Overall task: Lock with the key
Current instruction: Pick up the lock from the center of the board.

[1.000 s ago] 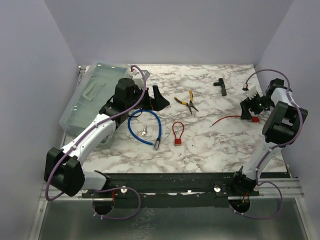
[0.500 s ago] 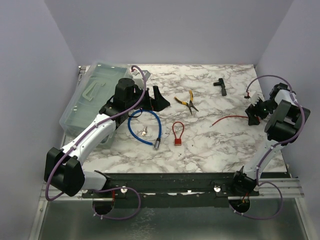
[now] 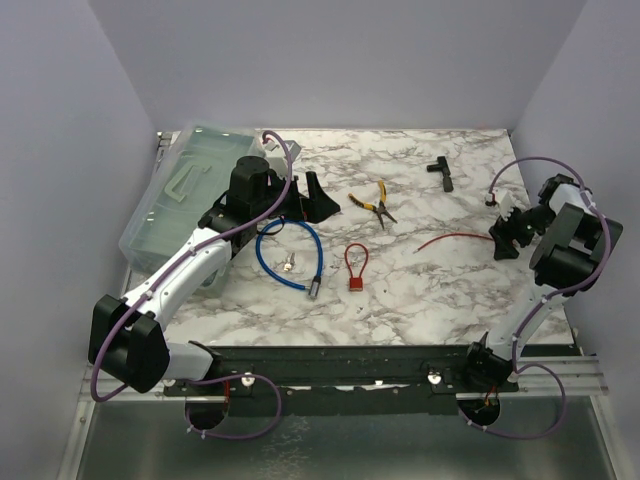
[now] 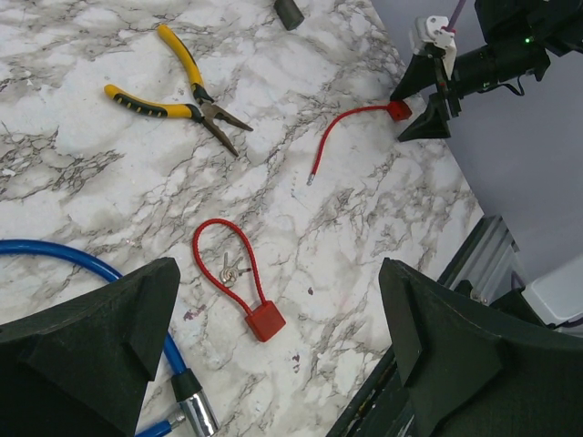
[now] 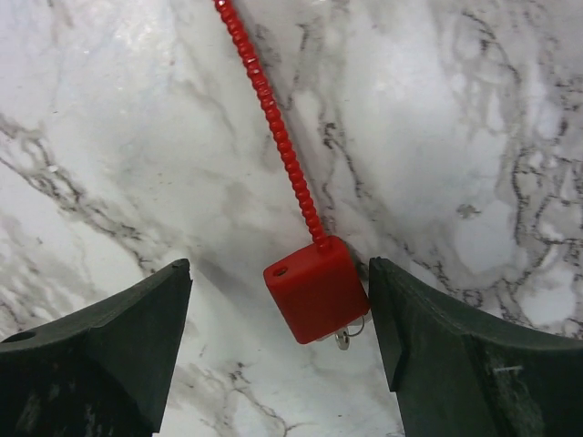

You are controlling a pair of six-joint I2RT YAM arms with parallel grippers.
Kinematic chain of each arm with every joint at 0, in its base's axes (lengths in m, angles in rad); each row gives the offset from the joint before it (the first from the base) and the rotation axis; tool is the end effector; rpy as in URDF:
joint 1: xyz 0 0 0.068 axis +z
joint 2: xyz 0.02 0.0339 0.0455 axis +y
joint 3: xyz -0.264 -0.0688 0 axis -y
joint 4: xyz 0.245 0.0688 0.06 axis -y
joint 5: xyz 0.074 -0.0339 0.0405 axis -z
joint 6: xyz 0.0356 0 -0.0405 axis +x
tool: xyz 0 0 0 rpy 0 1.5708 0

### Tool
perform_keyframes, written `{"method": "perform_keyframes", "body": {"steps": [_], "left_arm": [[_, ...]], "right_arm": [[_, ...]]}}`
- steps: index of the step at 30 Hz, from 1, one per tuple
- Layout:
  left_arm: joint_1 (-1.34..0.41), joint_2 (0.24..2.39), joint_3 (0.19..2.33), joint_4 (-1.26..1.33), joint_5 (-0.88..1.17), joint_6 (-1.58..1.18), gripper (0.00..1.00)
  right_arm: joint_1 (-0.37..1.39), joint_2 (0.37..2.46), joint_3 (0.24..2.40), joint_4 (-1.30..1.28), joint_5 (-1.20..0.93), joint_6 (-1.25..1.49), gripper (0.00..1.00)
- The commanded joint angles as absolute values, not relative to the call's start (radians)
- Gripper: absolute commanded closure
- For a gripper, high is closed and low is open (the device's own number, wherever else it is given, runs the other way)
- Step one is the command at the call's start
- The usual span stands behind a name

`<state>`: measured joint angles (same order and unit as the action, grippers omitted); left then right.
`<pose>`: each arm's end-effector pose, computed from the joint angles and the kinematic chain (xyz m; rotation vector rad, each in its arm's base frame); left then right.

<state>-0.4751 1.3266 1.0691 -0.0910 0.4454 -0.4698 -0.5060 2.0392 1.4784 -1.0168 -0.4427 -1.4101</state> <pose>0.2670 -0.1546 0.3291 0.3236 2.0049 -1.0440 0.3379 -0.1698 0.1634 -1.2038 2.4840 0.3649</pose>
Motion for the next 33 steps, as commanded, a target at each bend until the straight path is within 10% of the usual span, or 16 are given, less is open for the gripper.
{"method": "perform_keyframes", "body": {"steps": [1,33], "left_arm": [[-0.474,1.324,1.1,-0.063,0.471,-0.465,0.01],[-0.473,1.351,1.193,-0.102,0.562,-0.329,0.01]], "right_arm": [[-0.513,2.046,1.389,-1.115,-0.445,-1.434,0.16],[-0.512,1.603,1.236,-0.951,-0.662,-1.415,0.72]]}}
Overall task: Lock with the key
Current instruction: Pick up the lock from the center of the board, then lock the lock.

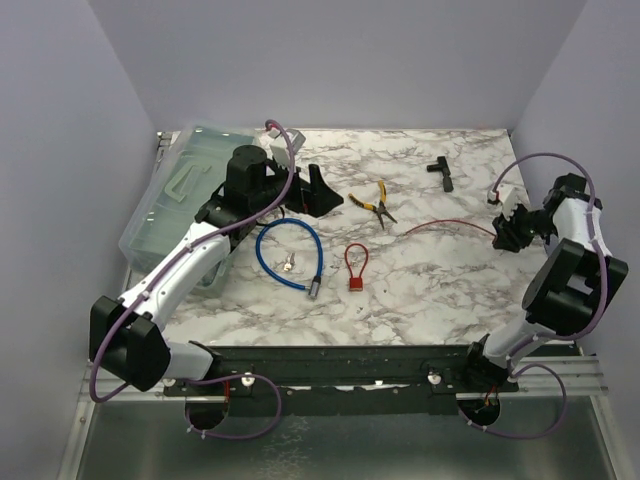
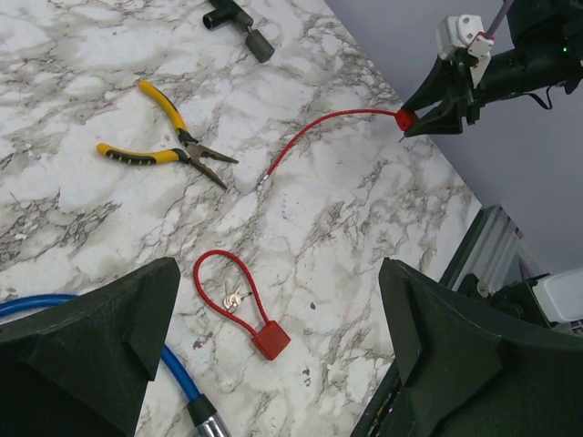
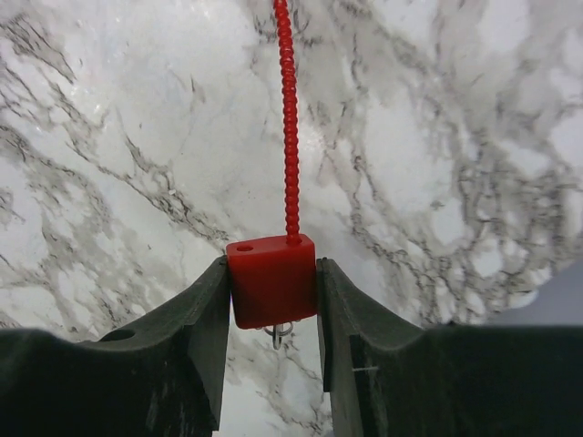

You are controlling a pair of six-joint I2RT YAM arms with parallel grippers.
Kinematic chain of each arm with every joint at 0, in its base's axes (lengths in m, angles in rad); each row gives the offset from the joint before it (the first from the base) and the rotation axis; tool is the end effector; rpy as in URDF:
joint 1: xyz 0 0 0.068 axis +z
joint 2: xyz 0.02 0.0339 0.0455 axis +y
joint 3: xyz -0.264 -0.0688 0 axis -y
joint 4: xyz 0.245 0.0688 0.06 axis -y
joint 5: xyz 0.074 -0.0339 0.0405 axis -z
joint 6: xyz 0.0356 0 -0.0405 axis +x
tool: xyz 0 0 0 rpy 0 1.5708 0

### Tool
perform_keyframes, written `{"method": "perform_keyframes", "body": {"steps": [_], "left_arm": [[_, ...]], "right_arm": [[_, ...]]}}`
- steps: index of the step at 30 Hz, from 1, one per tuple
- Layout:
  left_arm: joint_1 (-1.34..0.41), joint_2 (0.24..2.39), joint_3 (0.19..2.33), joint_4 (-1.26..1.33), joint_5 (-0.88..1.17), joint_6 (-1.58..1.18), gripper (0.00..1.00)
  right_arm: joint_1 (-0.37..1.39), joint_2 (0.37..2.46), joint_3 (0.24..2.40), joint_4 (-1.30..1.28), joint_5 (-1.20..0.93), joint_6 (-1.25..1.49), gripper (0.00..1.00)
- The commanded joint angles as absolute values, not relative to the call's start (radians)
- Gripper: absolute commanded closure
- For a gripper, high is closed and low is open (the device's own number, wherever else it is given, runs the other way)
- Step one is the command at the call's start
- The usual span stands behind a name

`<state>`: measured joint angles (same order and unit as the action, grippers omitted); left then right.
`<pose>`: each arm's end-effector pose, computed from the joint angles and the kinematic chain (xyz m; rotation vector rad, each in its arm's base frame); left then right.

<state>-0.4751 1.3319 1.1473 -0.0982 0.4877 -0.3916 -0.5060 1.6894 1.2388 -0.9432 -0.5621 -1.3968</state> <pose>0.2686 -0.1569 0.3546 0.4387 1.9041 -1.0393 0.2858 -0.1367 0.2205 -1.1682 2.2940 0.2454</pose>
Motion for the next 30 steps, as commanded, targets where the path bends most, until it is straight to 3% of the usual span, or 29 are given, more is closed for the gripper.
{"method": "perform_keyframes", "body": {"steps": [1,8,14,22,30], "left_arm": [[-0.474,1.356,1.2,-0.103,0.575,-0.318,0.01],[-0.474,1.421,1.308,-0.182,0.69,-0.186,0.03],[-0.482,1.518,1.432,-0.3,0.789,-0.117,0.07],[-0.548,1.626,1.576,-0.473,0.69,0.055,0.12],[-0.592,1.671,1.617,-0.566,0.65,0.137,0.22]], "right_arm": [[-0.511,1.581,1.24,-0.953,-0.675,-1.418,0.73],[-0.492,1.416,1.262,-0.974,-0.816,-1.451,0.75],[-0.359,1.303,1.261,-0.933,-0.889,-1.388,0.76],[-0.129,1.21,1.272,-0.852,-0.884,-1.29,0.78],[-0.001,1.173,1.273,-0.816,-0.852,-1.275,0.78]]}}
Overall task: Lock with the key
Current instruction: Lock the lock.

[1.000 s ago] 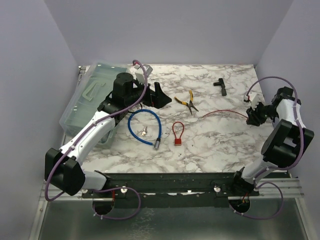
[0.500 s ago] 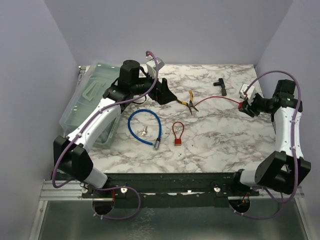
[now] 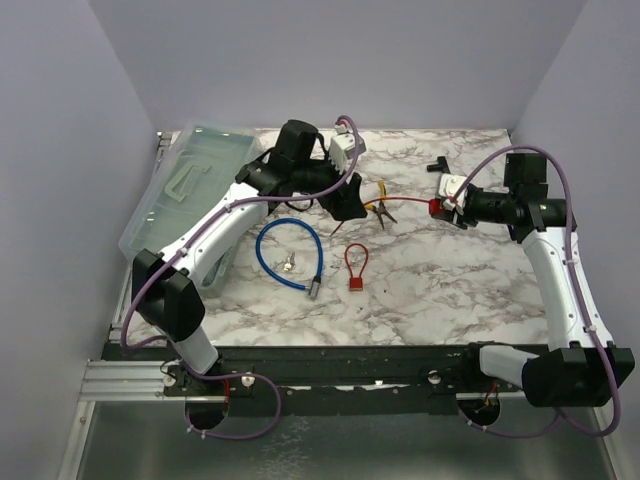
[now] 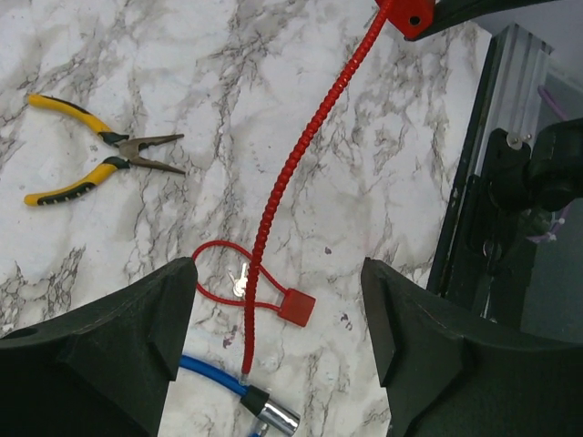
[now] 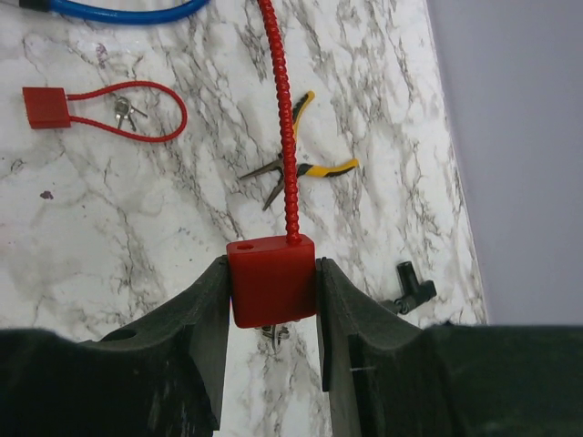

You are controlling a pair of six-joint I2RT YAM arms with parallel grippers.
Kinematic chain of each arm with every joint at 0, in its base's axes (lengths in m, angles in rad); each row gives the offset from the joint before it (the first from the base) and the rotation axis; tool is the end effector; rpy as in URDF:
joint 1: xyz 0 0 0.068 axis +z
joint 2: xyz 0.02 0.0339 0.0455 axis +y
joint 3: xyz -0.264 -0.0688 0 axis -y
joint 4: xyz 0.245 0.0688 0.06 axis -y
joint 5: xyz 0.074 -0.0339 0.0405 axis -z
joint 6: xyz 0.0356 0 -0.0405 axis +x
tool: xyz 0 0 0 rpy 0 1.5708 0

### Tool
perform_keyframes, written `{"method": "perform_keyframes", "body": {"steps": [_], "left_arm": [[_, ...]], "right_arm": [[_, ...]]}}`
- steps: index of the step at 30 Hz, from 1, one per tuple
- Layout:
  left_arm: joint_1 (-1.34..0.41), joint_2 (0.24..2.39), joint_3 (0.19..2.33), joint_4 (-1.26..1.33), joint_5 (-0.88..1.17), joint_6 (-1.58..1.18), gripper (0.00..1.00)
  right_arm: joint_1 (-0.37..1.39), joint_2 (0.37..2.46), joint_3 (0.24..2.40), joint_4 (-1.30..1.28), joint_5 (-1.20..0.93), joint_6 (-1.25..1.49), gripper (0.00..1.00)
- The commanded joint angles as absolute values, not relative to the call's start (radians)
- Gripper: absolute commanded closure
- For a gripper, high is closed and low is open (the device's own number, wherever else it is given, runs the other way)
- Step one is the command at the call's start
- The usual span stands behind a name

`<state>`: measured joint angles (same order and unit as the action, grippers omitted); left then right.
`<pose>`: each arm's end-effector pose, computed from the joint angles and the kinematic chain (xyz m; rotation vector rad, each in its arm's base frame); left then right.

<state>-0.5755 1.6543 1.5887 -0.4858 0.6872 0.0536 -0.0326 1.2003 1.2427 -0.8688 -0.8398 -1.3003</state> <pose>0.3039 -0.2241 0.3672 1.0544 1.8765 -1.0340 0.2336 0.0189 0.3580 -1.5100 1.4478 0.2258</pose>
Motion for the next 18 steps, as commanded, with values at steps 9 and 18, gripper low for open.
{"method": "perform_keyframes", "body": {"steps": [9,18], "left_arm": [[-0.602,1.696,1.611,-0.578,0.577,0.182,0.37],[-0.609,1.67,1.602,-0.578,0.579,0.2,0.79]], "right_arm": [[0.059,1.138,1.271,-0.816,-0.861,-1.284,0.79],[0.073,1.128,1.263,-0.818,-0.872,-1.259,0.79]]}}
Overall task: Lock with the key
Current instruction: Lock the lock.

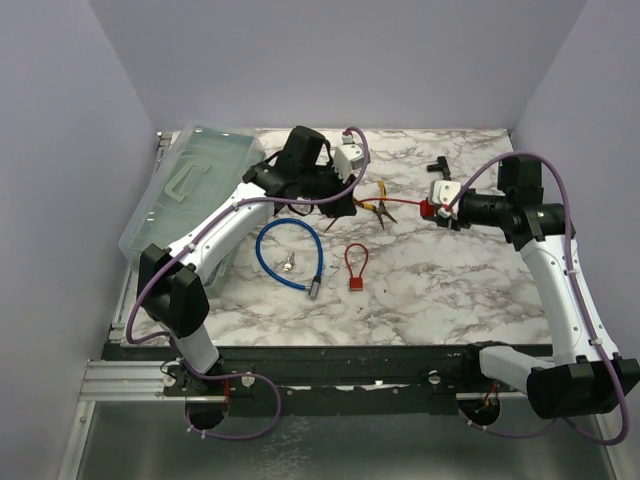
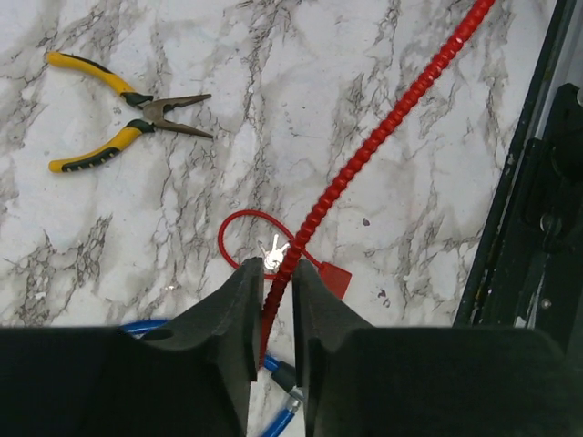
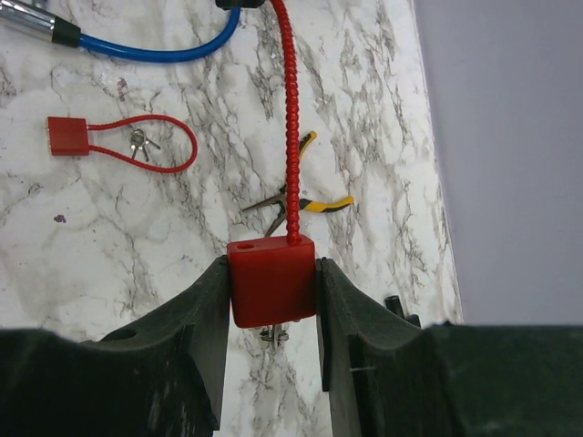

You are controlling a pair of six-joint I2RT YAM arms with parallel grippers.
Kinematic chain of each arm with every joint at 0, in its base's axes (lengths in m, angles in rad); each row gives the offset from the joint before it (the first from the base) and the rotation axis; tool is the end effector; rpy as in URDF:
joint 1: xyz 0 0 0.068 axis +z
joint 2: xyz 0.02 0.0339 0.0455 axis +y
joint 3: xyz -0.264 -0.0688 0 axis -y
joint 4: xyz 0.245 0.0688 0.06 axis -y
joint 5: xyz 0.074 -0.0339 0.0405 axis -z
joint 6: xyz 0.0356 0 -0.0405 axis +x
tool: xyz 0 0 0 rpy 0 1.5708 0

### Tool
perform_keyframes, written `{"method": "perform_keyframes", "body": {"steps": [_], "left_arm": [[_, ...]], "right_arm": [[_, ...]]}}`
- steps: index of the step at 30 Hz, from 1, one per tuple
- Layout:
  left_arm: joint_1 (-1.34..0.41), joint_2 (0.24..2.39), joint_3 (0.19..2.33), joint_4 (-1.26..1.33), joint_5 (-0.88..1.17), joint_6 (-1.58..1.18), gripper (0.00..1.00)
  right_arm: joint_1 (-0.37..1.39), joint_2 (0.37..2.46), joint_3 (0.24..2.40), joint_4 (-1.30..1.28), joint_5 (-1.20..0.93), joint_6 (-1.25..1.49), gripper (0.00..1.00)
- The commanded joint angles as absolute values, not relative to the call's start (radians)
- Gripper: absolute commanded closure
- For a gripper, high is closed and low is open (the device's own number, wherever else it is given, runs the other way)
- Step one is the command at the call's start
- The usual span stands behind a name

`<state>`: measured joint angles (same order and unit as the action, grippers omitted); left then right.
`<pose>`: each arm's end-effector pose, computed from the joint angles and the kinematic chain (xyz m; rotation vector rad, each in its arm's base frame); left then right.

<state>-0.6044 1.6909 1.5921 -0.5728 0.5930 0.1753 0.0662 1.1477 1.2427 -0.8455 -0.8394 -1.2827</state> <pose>0.3033 -0.2337 0.3467 1.1521 1.9386 -0.8952 0.2191 0.0411 0.3705 -1.5633 1.3294 0.2371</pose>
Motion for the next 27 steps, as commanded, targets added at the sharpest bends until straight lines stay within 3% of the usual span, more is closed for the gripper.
{"method": "perform_keyframes", "body": {"steps": [1,3,4,7,8,10,13,27], "left_arm": [[-0.609,1.663,1.601,-0.577,0.578,0.197,0.85],[-0.609,1.652,1.603,-0.577,0.571,0.192,0.99],[-0.609,1.645,1.602,-0.574,0.562,0.191,1.0],[-0.603,1.618,1.599,-0.552,0.538,0.19,1.0],[-0.602,1.604,1.597,-0.544,0.536,0.198,1.0],[-0.6,1.577,1.588,-0.533,0.535,0.23,1.0],[-0.6,1.533,1.574,-0.524,0.551,0.281,1.0],[-0.601,1.323,1.493,-0.476,0.733,0.561,1.0]], "right_arm": [[0.073,1.126,1.259,-0.818,-0.875,-1.256,0.79],[0.074,1.123,1.252,-0.82,-0.884,-1.251,0.75],[0.074,1.12,1.248,-0.824,-0.889,-1.249,0.7],[0.074,1.12,1.236,-0.855,-0.907,-1.243,0.3],[0.074,1.119,1.23,-0.863,-0.909,-1.235,0.2],[0.073,1.122,1.215,-0.87,-0.905,-1.197,0.11],[0.074,1.146,1.217,-0.876,-0.907,-1.095,0.06],[0.074,1.167,1.249,-0.905,-1.138,-0.853,0.06]]}}
